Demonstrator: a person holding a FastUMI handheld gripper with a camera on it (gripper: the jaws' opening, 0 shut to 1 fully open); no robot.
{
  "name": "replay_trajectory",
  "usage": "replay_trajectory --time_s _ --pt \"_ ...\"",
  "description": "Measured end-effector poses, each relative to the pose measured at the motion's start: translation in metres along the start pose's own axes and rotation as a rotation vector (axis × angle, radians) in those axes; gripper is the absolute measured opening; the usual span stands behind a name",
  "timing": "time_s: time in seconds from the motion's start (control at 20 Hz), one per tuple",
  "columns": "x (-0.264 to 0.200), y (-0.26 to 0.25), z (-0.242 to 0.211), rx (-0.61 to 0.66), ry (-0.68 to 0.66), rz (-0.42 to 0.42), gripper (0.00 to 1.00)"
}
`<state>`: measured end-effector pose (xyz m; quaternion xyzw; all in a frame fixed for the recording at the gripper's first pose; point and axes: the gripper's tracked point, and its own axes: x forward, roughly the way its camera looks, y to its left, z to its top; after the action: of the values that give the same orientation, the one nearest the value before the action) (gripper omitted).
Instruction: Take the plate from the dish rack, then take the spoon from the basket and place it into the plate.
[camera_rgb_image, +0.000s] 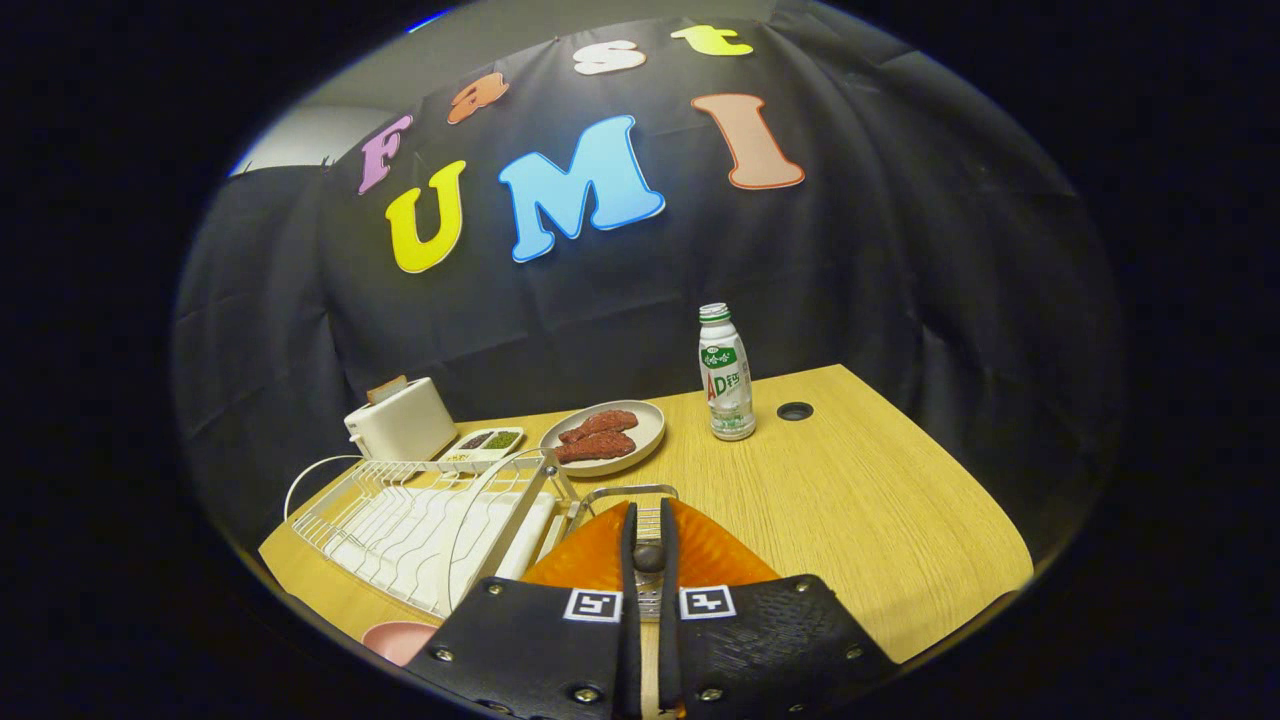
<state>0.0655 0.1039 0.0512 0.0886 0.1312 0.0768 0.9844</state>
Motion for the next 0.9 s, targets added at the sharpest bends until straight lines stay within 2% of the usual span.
replay_trajectory --time_s 0.35,0.9 --pt "-0.004 0.006 0.033 -0.057 0.027 -0.019 0.06" --pt "-0.042 0.036 0.102 -0.153 -0.046 -0.038 0.06"
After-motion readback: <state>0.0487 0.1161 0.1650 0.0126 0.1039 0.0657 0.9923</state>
